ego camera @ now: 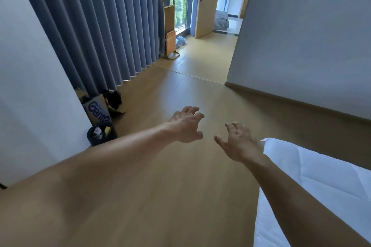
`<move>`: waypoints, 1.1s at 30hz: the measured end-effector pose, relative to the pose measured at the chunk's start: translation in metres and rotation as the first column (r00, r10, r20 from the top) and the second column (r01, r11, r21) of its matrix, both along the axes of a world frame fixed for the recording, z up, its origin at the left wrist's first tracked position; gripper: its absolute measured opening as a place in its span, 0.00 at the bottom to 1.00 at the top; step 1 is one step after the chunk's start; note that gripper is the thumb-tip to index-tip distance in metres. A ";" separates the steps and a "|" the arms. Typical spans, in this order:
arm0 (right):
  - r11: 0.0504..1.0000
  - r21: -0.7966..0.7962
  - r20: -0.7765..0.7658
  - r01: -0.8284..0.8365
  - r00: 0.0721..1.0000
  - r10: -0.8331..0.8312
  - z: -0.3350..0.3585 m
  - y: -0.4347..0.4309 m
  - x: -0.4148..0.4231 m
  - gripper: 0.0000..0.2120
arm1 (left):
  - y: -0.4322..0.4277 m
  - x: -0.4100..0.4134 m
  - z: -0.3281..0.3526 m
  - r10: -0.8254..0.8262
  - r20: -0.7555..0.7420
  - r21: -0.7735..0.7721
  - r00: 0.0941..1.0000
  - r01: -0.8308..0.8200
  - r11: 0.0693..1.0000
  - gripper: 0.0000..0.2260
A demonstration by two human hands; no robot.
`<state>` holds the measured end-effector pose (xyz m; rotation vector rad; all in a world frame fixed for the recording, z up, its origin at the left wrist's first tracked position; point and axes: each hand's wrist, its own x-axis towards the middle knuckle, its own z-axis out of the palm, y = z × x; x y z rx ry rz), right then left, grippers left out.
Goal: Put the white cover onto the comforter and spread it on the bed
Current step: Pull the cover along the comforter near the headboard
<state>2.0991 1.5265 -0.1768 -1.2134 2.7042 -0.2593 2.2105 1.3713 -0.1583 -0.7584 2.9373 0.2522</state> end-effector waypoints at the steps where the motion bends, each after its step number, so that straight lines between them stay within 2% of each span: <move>1: 1.000 -0.005 -0.002 0.028 1.000 -0.028 0.002 -0.012 -0.021 0.32 | -0.014 -0.025 0.003 -0.025 0.004 -0.007 1.000 0.025 1.000 0.31; 7: 0.983 0.009 0.033 0.181 0.983 -0.181 -0.004 -0.057 -0.146 0.32 | -0.068 -0.173 0.003 -0.198 -0.010 -0.014 0.980 0.198 0.980 0.31; 11: 0.975 0.020 0.017 0.220 0.975 -0.221 -0.015 -0.082 -0.236 0.32 | -0.094 -0.275 -0.006 -0.267 -0.019 -0.011 0.964 0.267 0.964 0.31; 18: 0.964 0.031 0.019 0.263 0.964 -0.264 -0.006 -0.112 -0.407 0.32 | -0.132 -0.451 0.000 -0.312 -0.015 0.000 0.950 0.312 0.950 0.30; 22: 0.952 0.038 0.002 0.302 0.953 -0.303 0.008 -0.132 -0.498 0.31 | -0.157 -0.542 0.011 -0.322 -0.064 0.028 0.945 0.324 0.946 0.30; 26: 0.941 0.039 -0.018 0.336 0.942 -0.335 0.010 -0.165 -0.579 0.32 | -0.193 -0.635 0.004 -0.371 -0.050 -0.007 0.927 0.372 0.928 0.31; 33: 0.876 0.028 -0.018 0.482 0.876 -0.482 0.005 -0.217 -0.725 0.33 | -0.251 -0.805 0.003 -0.538 -0.035 -0.064 0.842 0.535 0.842 0.29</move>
